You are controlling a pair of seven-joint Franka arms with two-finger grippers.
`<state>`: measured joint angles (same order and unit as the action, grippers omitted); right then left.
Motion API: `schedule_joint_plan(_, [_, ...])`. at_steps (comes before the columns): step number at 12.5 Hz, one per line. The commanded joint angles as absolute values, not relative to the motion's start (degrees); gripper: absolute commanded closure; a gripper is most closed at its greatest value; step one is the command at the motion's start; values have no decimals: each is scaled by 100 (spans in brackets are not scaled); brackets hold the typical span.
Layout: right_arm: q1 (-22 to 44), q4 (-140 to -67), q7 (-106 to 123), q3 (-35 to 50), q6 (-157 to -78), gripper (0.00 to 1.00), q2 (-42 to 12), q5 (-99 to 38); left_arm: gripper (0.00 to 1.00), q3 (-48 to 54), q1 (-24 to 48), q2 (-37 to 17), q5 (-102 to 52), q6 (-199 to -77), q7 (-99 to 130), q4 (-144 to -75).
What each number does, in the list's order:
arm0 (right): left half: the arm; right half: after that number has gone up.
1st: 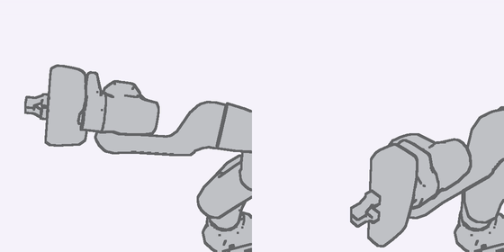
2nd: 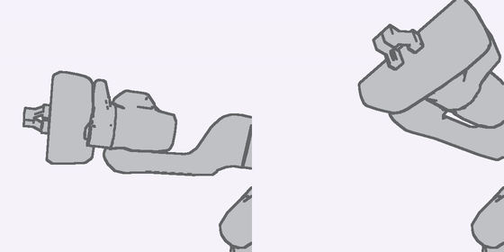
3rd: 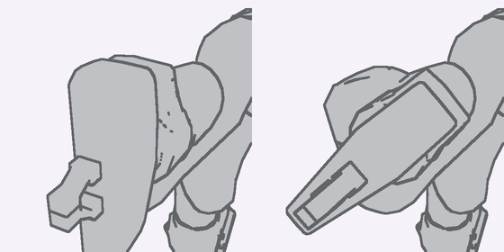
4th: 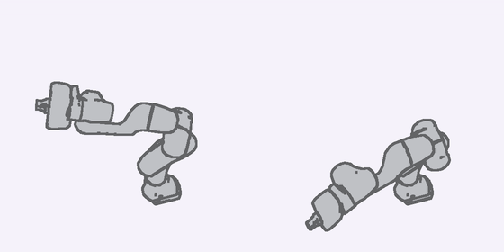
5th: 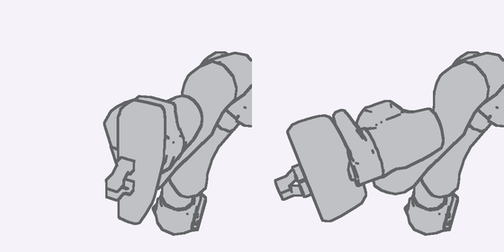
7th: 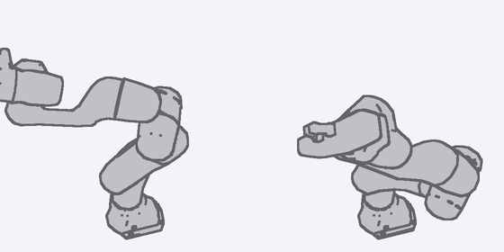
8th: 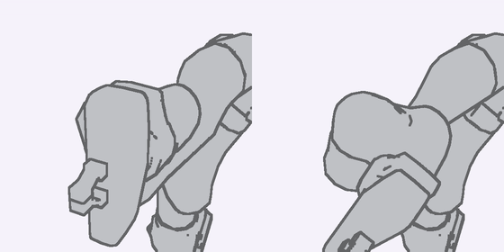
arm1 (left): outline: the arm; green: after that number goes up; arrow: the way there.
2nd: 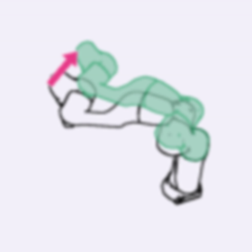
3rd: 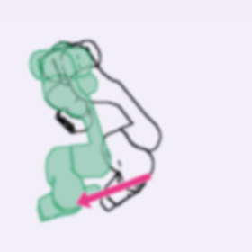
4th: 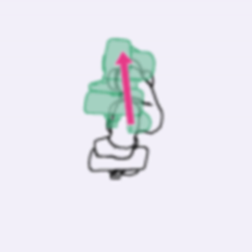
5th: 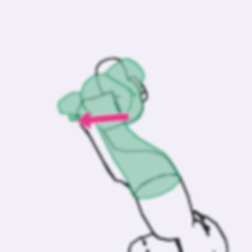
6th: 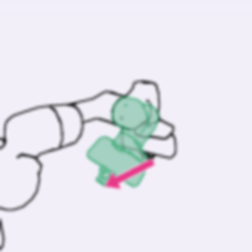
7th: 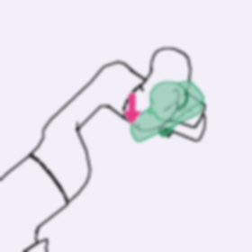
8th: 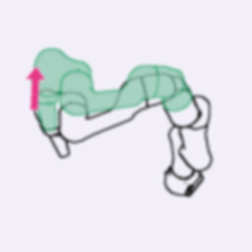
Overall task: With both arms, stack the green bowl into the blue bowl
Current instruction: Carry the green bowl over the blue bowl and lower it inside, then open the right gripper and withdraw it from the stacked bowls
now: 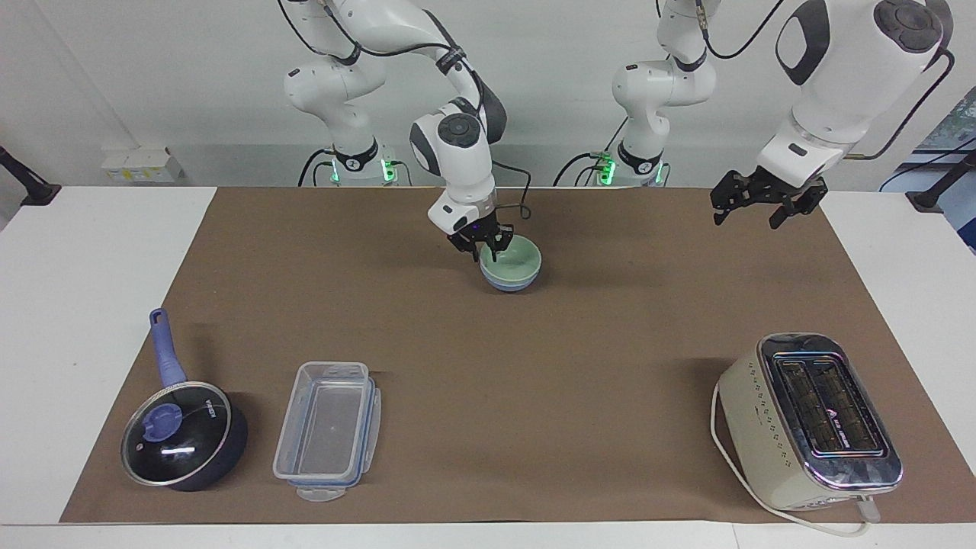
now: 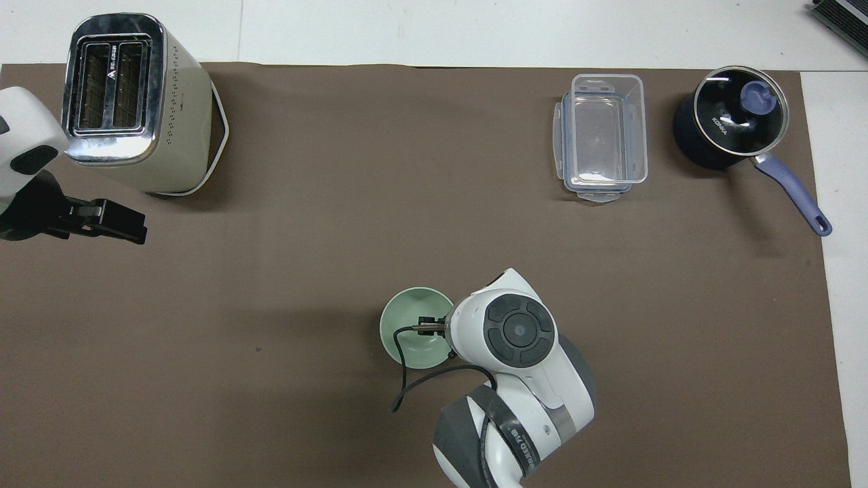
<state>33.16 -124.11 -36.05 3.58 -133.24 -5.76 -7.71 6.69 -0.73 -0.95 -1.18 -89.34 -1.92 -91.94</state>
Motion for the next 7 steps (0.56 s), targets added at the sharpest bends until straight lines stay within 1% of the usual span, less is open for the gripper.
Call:
schedule_joint_plan(1, [3243,-12340,-3595,326,-12974,44,-282,-888,0,703,-105,-132,-9,-8842,-202,-9105])
schedule_joint_plan(2, [3174,-12340,-3577,316,-12894,34,-177,-879,0,703,-105,-132,-9,-8842,-202,-9105])
schedule_joint_plan(3, [3034,-12340,-3560,308,-12807,22,7,-853,0,703,-105,-141,-9,-8842,-202,-9105])
schedule_joint_plan(4, [2815,-12314,-3516,316,-12614,12,218,-774,0,703,-105,-132,-9,-8842,-202,-9105])
schedule_joint_plan(6, [2375,-12191,-3009,299,-12140,2,561,-738,0,703,-105,-132,-9,-8842,-202,-9105])
schedule_joint_plan(7, [2103,-12077,-2710,273,-11981,0,693,-738,0,703,-105,-132,-9,-8842,-202,-9105])
